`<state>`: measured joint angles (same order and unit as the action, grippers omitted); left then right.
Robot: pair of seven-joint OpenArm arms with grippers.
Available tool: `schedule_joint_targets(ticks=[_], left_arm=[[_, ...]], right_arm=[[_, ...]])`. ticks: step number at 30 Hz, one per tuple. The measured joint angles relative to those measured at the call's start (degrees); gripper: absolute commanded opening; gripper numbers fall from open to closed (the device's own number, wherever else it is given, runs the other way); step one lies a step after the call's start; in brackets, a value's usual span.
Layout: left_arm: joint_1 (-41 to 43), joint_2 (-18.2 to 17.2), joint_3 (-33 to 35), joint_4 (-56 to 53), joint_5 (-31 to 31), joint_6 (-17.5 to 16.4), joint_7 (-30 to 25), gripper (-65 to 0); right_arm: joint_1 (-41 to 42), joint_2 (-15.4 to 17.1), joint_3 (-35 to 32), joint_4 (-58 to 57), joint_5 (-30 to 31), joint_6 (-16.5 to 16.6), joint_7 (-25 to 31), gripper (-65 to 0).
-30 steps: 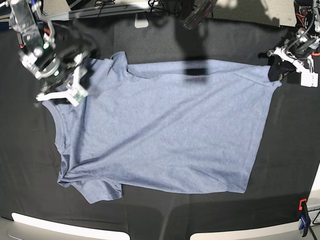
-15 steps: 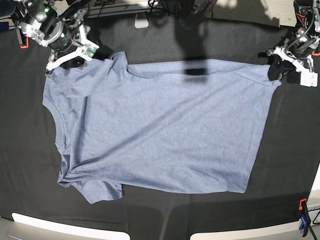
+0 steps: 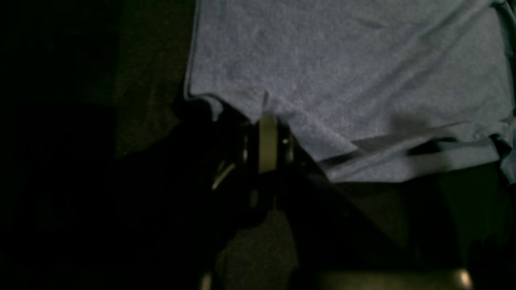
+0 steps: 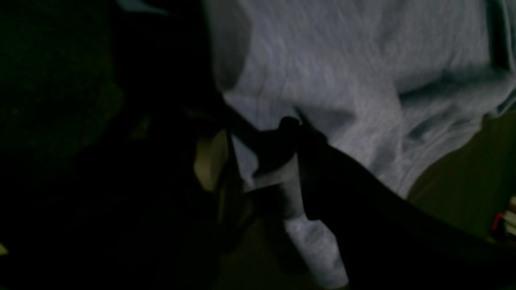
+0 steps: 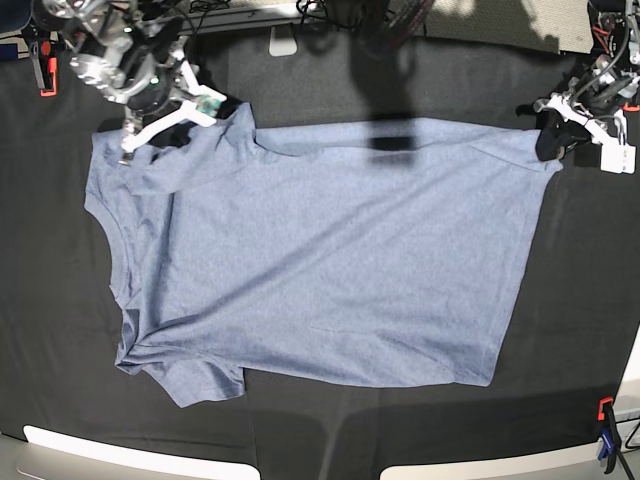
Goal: Layout the t-shirt on the table in an organized manner, then fold the t-shirt properly
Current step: 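Lift the shirt shoulders with both grippers and pull them apart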
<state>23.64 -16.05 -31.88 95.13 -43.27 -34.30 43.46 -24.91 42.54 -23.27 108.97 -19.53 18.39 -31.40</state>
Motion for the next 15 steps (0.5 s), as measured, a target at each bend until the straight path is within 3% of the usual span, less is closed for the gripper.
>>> schedule_joint_targets(ticks=[5,9,12,15], left_arm=[[0.00,0.02,0.00,0.00,0.00,0.00,0.20,-65.0],[0.00,0.02,0.00,0.00,0.00,0.00,0.22,-65.0],[0.02,0.02,0.00,0.00,0.00,0.00,0.26,-65.0],[0.00,0.00,-0.07,0.00,0.04,0.00,1.75,-65.0]], right_arm=[[1.09,0.02,-1.84,-0.13,0.00,0.02,-0.20,-50.4],[1.09,0.35,-1.84,-0.13,-1.09,-0.50,-0.13,-64.1],[0.96,0.50,-1.84,0.00,-2.93,-4.87,-0.63,-65.0],[-1.18,3.34,-1.81,4.07,-2.93,-5.42,-1.84,-65.0]])
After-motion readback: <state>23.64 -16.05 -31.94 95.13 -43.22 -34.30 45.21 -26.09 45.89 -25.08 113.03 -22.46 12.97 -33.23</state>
